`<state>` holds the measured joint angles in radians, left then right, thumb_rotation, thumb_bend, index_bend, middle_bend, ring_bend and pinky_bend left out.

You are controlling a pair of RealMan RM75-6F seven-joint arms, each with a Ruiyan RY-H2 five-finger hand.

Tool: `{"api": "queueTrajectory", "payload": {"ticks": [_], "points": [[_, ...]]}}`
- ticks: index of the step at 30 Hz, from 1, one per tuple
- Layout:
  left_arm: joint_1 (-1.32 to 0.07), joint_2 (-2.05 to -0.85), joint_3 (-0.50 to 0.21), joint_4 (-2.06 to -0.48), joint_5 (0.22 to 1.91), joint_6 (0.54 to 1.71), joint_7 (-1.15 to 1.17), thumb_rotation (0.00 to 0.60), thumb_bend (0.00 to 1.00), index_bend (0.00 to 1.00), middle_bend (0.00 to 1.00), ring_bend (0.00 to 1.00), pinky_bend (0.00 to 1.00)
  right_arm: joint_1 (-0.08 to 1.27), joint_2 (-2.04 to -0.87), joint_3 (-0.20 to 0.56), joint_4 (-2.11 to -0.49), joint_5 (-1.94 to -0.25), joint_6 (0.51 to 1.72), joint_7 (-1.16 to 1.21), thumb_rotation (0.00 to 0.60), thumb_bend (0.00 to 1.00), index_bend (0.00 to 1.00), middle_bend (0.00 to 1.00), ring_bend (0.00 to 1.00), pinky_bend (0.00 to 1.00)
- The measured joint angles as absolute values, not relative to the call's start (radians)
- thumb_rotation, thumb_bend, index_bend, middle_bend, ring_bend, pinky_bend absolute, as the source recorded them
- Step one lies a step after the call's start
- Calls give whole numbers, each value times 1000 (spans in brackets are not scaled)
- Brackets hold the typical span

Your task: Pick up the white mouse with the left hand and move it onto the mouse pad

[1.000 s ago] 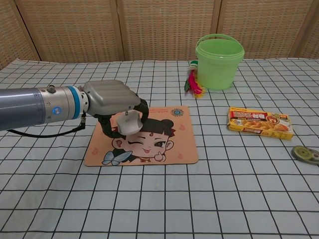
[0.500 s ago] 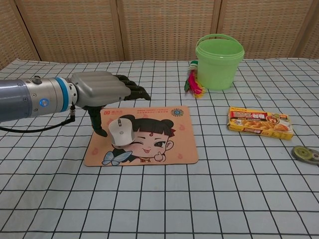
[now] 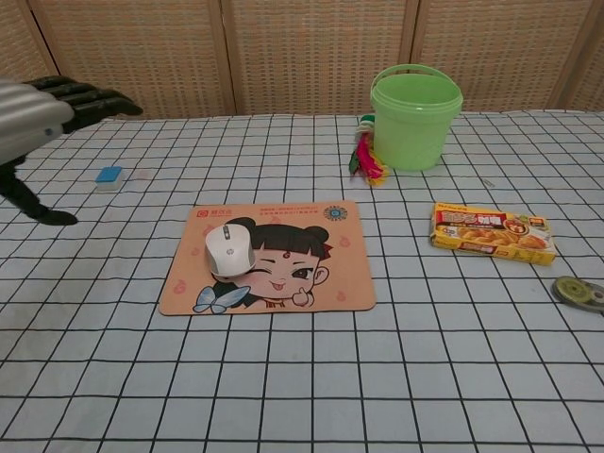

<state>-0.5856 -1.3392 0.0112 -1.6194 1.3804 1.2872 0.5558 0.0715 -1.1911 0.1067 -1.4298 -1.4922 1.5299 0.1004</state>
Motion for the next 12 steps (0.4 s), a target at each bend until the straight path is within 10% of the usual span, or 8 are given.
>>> {"api": "queueTrajectory", "payload": {"ticks": [12], "points": [[-211, -1302, 140, -1562, 1477, 1650, 320, 600, 59, 0, 0, 0, 0, 86, -1192, 97, -1459, -1503, 1508, 51, 600, 138, 167, 0, 0, 0]]}}
